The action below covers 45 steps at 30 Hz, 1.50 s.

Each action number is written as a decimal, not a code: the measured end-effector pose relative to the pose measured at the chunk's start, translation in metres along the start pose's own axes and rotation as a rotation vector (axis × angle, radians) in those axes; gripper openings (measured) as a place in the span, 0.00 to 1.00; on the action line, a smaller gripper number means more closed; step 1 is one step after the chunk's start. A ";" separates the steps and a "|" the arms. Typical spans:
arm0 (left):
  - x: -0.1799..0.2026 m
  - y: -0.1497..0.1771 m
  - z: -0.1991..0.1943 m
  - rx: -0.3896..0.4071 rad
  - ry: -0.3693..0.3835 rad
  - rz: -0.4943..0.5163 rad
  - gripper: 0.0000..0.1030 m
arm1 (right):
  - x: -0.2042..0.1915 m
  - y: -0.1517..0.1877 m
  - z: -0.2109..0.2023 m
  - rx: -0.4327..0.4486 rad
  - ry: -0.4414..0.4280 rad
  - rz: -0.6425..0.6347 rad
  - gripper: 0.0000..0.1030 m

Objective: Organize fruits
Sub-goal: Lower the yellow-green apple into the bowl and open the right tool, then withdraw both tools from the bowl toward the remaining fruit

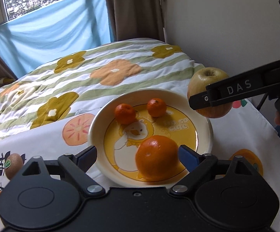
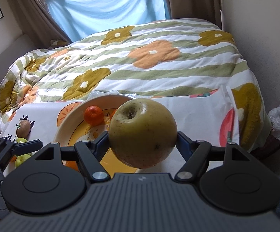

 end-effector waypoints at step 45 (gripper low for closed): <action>-0.023 0.025 -0.093 0.108 -0.119 -0.141 0.92 | -0.024 0.004 -0.050 0.105 -0.027 -0.034 1.00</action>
Point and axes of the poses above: each gripper's, at about its wrist camera, not at the fingertips, and z roughly the way its jaws point, x to its right, y to its underside, the point moved 5 cm from there along z, roughly the way its jaws point, and after that the axes turned 2 degrees about -x, right-handed, at the moved point
